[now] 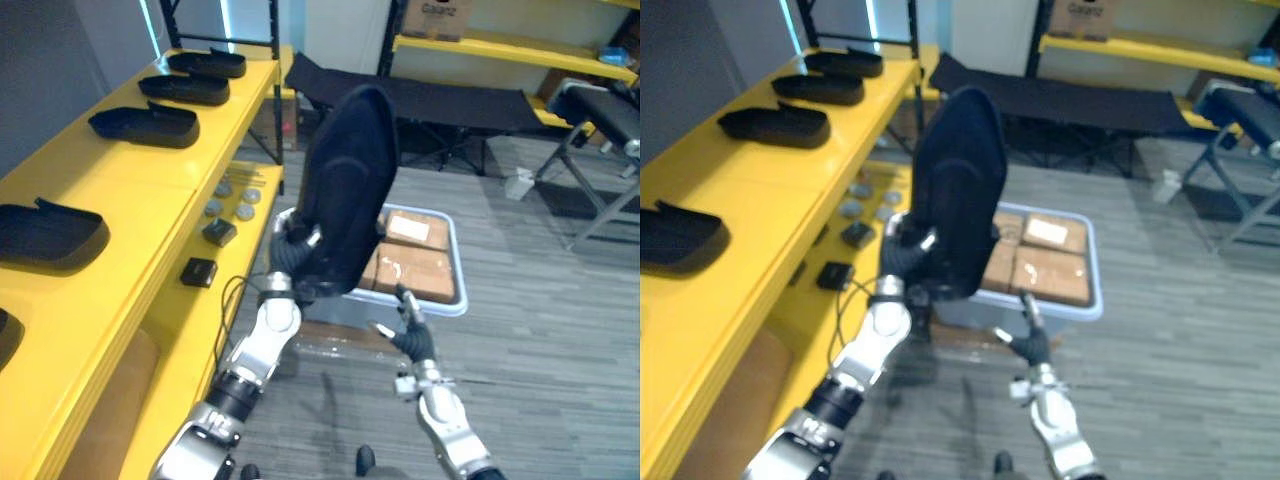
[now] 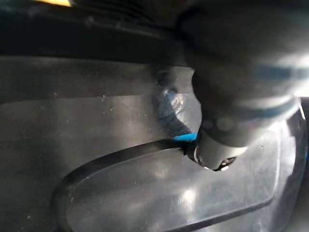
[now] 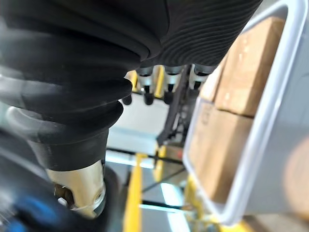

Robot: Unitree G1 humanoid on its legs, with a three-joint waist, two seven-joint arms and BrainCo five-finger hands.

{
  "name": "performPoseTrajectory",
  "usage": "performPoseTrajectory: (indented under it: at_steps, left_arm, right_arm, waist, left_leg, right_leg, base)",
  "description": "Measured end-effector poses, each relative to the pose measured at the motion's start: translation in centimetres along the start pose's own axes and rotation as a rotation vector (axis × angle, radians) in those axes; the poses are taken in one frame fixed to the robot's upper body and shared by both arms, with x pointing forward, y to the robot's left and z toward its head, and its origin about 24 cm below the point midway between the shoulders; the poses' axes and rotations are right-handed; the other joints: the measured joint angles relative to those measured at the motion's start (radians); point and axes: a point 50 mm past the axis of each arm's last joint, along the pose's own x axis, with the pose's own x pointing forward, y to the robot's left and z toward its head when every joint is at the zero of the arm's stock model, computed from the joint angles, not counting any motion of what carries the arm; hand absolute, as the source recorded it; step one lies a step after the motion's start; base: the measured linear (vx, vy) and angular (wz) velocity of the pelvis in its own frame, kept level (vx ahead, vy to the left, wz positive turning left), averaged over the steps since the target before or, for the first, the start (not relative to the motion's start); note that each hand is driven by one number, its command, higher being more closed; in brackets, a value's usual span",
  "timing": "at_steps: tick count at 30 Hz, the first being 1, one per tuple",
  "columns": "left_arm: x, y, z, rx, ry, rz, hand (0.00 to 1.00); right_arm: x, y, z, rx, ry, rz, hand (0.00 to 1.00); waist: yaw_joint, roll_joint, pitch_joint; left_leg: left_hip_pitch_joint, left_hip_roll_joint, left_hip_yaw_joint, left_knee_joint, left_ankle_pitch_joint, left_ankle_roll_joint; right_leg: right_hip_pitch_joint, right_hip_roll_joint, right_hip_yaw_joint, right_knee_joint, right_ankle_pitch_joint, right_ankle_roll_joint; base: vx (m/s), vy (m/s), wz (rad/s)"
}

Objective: Walk over and take plastic housings, then place them on the shelf

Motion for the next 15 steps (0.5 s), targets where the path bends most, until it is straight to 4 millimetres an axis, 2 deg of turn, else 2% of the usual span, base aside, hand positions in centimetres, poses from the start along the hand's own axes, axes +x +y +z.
performPoseTrajectory:
  at_steps: [2, 4, 5, 8, 12, 14, 15]
  left_arm:
    - [-0.6, 0.2, -1.1, 0.088, 0.027, 0.019, 1.0]
    - [-1.3, 0.3, -2.1, 0.149, 0.05, 0.026, 1.0]
    - [-2.0, 0.7, -3.4, 0.222, 0.081, 0.038, 1.0]
    - [-2.8, 2.0, -5.9, 0.281, 0.189, 0.108, 1.0]
    - [-4.2, 5.9, -8.3, 0.219, 0.299, 0.298, 1.0]
    - [-4.6, 7.5, -8.7, 0.159, 0.302, 0.359, 1.0]
    - [-4.8, 8.3, -8.6, 0.104, 0.289, 0.384, 1.0]
  right_arm:
    - [0.3, -0.6, 1.3, 0.172, -0.061, 0.033, 0.0]
    - [0.5, -1.1, 2.3, 0.258, -0.117, 0.047, 0.0]
    - [0.6, -1.6, 3.3, 0.316, -0.17, 0.048, 0.0]
    - [0.4, -2.7, 4.2, 0.312, -0.221, -0.009, 0.0]
    - [-1.0, -4.8, 3.3, 0.248, -0.192, -0.207, 0.0]
    - [-1.9, -5.9, 2.2, 0.2, -0.131, -0.286, 0.0]
    - [-2.7, -6.7, 0.9, 0.181, -0.061, -0.35, 0.0]
  waist:
    - [-0.002, 0.0, 0.0]
    - [-0.002, 0.0, -0.001]
    - [-0.002, -0.002, -0.002]
    - [-0.003, -0.007, -0.005]
    - [-0.011, -0.008, -0.008]
    - [-0.012, -0.008, -0.008]
    - [-0.011, -0.008, -0.008]
  left_leg:
    - [0.0, 0.001, 0.0, 0.0, 0.0, 0.0]
    - [-0.001, 0.001, 0.001, 0.0, 0.0, 0.0]
    - [0.0, 0.002, 0.003, 0.0, 0.0, 0.0]
    - [0.0, 0.003, 0.012, 0.0, -0.001, -0.001]
    - [0.0, 0.004, 0.022, 0.001, -0.002, -0.002]
    - [-0.001, 0.003, 0.021, 0.004, -0.002, -0.002]
    - [0.0, 0.002, 0.021, 0.004, -0.003, -0.001]
  right_leg:
    - [-0.003, 0.001, 0.002, 0.001, 0.0, 0.0]
    - [-0.003, 0.002, 0.003, 0.001, 0.0, 0.0]
    - [-0.004, 0.002, 0.005, 0.001, 0.0, 0.0]
    - [-0.008, 0.005, 0.018, 0.001, 0.0, 0.0]
    - [-0.014, 0.007, 0.025, -0.001, 0.0, 0.0]
    - [-0.015, 0.006, 0.024, -0.001, 0.0, 0.0]
    - [-0.014, 0.005, 0.023, -0.002, 0.0, 0.0]
  base:
    - [0.0, -0.003, -0.04]
    - [0.0, 0.0, 0.0]
    - [0.0, 0.0, 0.0]
    - [0.0, -0.003, -0.08]
    - [0.0, -0.004, -0.07]
    - [0.0, 0.0, 0.0]
    - [0.0, 0.0, 0.0]
